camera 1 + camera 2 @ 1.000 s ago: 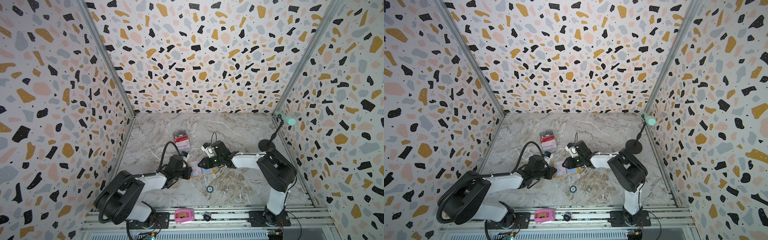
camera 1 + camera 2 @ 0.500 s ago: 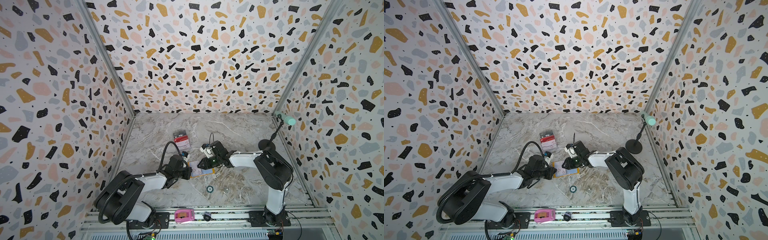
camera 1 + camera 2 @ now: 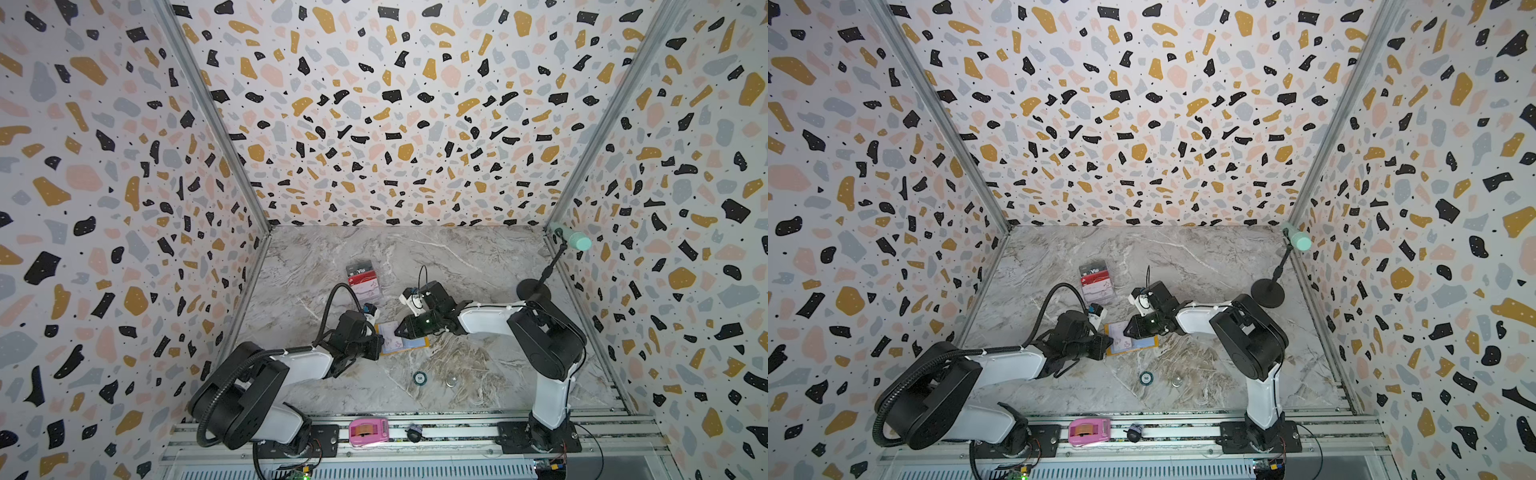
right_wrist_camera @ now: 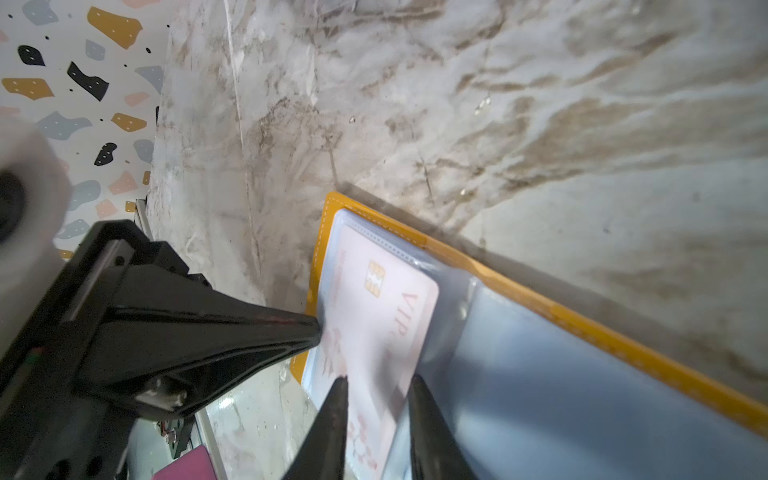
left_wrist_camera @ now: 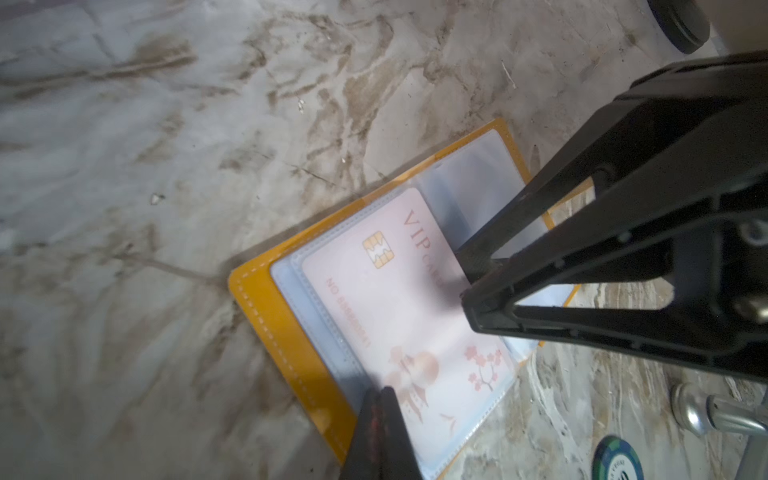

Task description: Take the credit cards out of the card holder

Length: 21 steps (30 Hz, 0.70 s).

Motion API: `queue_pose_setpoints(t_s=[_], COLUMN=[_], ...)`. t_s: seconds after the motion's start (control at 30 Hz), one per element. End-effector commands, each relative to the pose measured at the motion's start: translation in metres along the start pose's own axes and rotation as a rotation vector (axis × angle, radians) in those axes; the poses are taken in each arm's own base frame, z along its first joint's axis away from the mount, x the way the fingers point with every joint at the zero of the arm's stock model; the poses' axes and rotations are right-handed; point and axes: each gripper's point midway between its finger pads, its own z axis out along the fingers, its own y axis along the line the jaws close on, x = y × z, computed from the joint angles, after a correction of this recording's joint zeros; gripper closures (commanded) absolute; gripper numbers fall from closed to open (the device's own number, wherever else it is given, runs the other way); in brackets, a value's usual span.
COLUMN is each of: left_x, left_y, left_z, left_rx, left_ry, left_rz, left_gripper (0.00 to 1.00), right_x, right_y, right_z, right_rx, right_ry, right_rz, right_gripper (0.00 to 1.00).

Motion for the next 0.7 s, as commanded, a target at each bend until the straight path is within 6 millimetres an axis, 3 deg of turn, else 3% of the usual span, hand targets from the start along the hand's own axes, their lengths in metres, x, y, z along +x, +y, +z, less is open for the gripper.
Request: queue_pose_setpoints(t_s=[0.0,0.67], left_x=[0.025,0.025], left_y=[0.01,0.011], left_z=[0.001,0.001], left_rx=[-0.037,-0.041], left_ry=[0.069,0.072], left_rz=[0.001,0.0], left_gripper=[1.0,1.0], right_x=[-0.006,0.001], right_y=[0.016,0.034], right_z=[-0.001,-0.013], right_rx=[-0.052,-0.239], right_ry=[0.004,0.027], right_rz=[-0.016,0.02], right_gripper=[0.74,0.75])
